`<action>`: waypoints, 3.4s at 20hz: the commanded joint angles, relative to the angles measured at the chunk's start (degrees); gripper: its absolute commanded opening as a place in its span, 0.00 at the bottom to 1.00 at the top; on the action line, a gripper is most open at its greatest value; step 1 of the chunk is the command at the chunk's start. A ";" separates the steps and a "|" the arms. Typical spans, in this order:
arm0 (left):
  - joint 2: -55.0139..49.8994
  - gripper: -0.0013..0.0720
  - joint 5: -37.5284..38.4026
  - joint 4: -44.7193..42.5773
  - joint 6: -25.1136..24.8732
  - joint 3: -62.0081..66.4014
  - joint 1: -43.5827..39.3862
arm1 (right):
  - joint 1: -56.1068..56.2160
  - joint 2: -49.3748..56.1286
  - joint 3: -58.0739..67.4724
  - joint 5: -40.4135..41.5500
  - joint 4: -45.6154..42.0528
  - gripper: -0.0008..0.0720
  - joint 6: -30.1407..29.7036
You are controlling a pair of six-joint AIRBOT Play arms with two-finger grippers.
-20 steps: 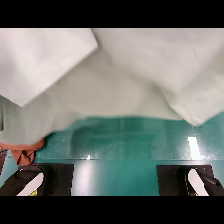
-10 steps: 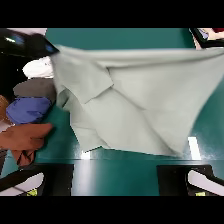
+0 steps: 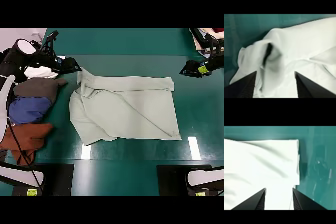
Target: Fold the shirts.
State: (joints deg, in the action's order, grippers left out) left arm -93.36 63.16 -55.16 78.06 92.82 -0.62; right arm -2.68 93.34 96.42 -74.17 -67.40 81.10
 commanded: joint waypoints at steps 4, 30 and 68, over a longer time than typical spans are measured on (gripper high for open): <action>3.58 0.79 18.05 -7.69 0.13 0.42 6.82 | -6.01 -6.93 -5.27 -6.01 1.73 0.54 -2.32; 18.62 0.16 0.59 -3.26 -4.52 -46.21 -0.68 | -11.13 -28.24 -37.99 -10.16 -2.34 0.54 -4.24; 36.59 0.05 10.56 -3.56 -4.39 -35.19 3.72 | -1.79 -31.85 -44.24 -10.78 -1.05 0.03 -6.19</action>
State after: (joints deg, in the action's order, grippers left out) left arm -63.53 69.04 -58.48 73.54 52.38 0.80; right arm -6.61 63.66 44.84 -81.78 -68.69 74.94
